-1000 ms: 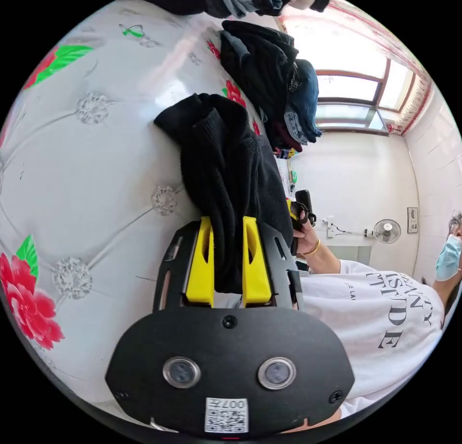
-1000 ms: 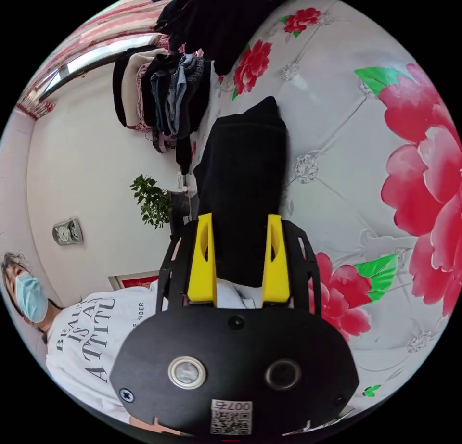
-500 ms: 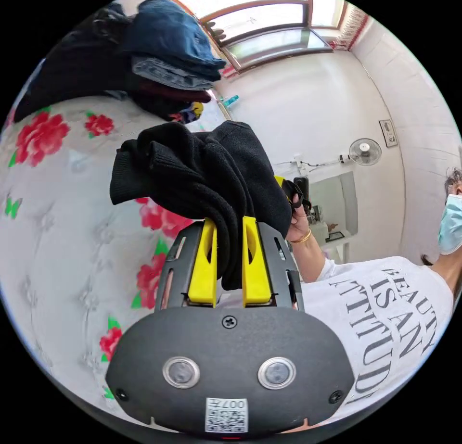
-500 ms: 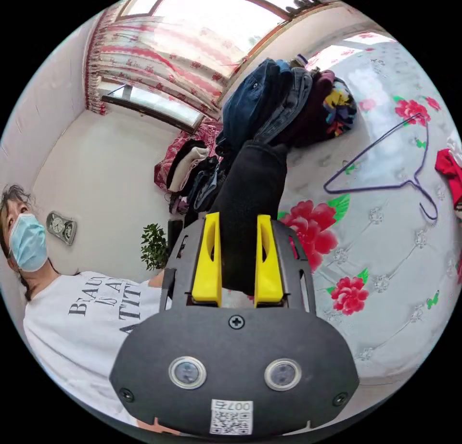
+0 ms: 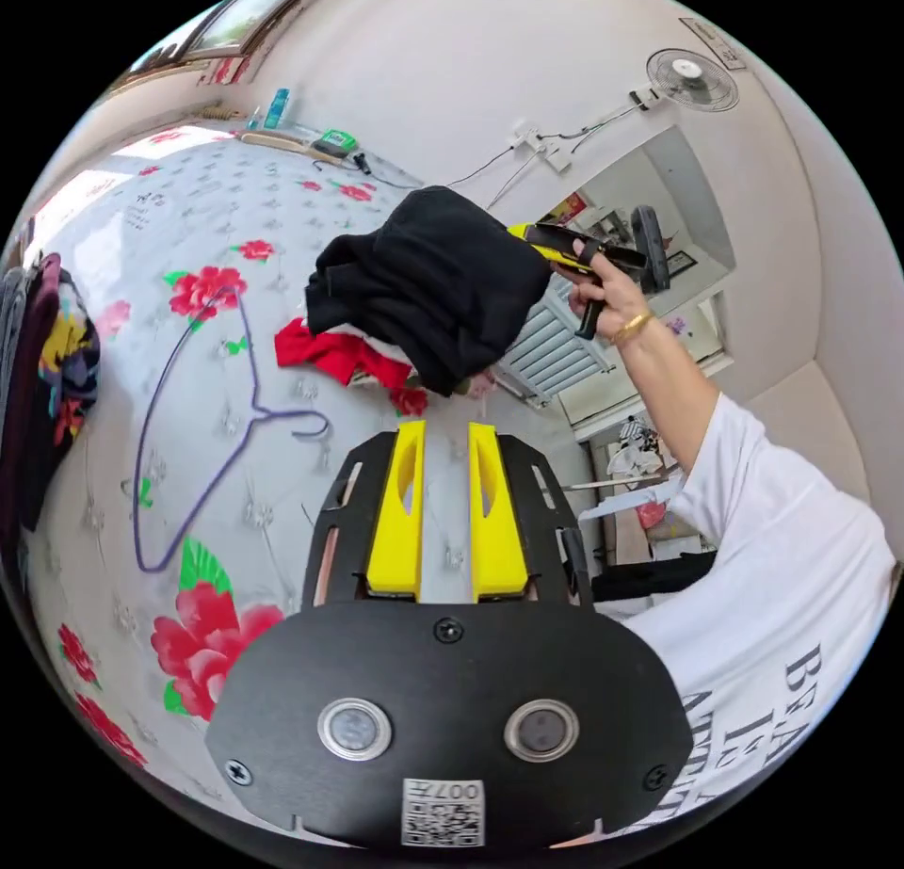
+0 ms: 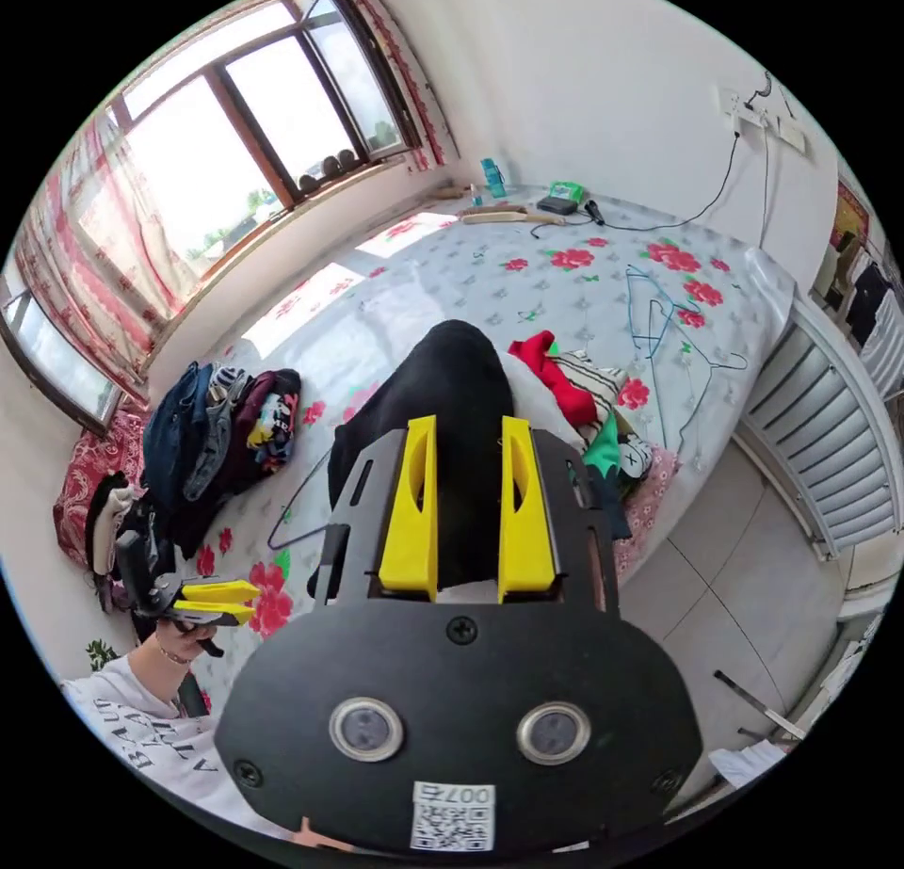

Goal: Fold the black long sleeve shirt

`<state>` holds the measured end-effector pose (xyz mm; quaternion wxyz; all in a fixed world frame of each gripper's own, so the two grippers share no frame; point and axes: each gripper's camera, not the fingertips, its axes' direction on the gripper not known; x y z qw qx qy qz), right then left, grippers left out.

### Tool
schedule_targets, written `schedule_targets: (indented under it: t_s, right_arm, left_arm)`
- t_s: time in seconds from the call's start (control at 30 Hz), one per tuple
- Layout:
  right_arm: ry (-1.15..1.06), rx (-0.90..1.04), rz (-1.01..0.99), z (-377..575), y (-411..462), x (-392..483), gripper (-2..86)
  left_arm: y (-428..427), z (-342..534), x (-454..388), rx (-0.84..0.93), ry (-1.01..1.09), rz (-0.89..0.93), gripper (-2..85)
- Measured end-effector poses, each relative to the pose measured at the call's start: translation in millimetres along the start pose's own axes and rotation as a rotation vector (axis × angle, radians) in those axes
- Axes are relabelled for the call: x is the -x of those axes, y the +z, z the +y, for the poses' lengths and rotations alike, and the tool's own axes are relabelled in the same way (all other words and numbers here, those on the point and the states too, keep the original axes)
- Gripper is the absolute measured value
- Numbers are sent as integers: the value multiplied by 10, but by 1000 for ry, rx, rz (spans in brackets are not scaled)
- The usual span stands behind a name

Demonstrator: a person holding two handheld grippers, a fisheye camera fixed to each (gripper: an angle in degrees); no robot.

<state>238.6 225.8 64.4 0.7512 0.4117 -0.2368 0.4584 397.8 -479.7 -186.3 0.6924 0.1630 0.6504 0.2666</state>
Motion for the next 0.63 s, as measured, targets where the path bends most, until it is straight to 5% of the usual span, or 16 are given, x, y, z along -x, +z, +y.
schedule_targets:
  t_s: [0.07,0.2,0.43,0.5,0.63]
  right_arm:
    - [-29,81,128,113,515,-82,82]
    - [-68,-139,85,275,346,83,79]
    - [-364,-228,232,729,-153,1270,63]
    - [-471,-162,156,1006,15,1655,61]
    - [-540,276,-162,1852,949,2535,56]
  left_arm:
    - [153,683,344,103,-71,-55,81]
    - [-112,2179,864,199,-353,-197,81]
    - [-1498,5106,274,-234,-1184,-577,84]
    - [-1653,5578,23,-343,-1320,-657,94]
    - [-1957,6261,-322,-402,-1535,-870,105]
